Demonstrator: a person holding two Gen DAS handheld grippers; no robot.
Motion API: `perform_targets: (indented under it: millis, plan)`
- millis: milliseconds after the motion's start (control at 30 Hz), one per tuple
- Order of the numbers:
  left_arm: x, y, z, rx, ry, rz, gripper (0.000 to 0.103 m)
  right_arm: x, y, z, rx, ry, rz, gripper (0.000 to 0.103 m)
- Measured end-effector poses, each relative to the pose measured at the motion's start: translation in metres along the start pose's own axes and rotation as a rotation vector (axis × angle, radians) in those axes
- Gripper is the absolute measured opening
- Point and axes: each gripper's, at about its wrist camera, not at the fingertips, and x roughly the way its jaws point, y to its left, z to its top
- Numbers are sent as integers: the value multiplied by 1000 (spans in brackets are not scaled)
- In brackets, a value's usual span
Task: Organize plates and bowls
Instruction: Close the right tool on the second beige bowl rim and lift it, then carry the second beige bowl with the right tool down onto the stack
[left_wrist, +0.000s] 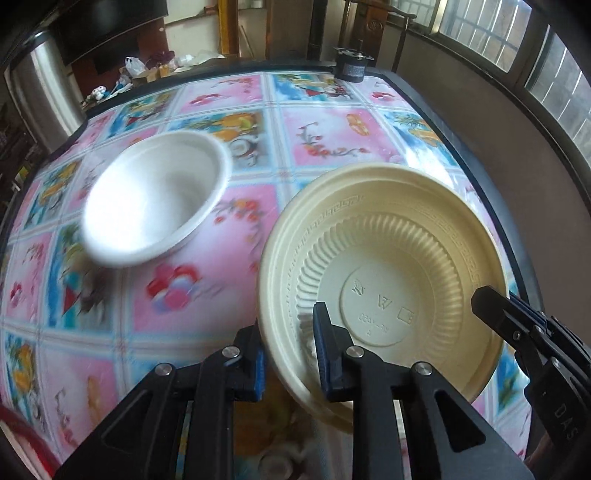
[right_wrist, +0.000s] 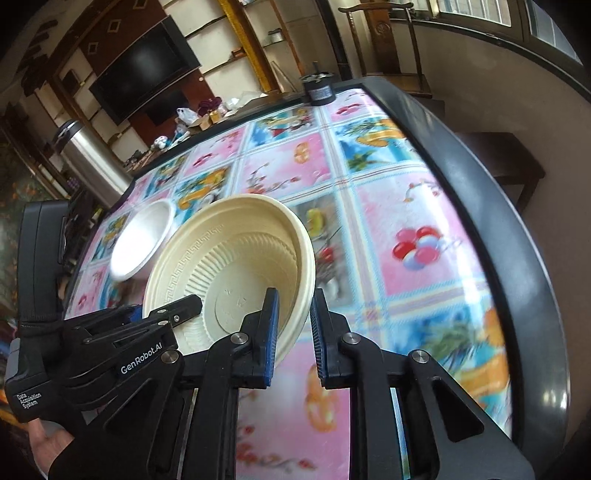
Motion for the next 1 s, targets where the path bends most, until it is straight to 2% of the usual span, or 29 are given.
perform_targets:
  millis: [500,1000]
  plan:
    - [-71,89,-97,-86,-71,106,21,-24,100,-89,-100,42,111,16]
    - [-125,185,-140,-234,-152,187,21,-28,213,-114,-282,58,206,17]
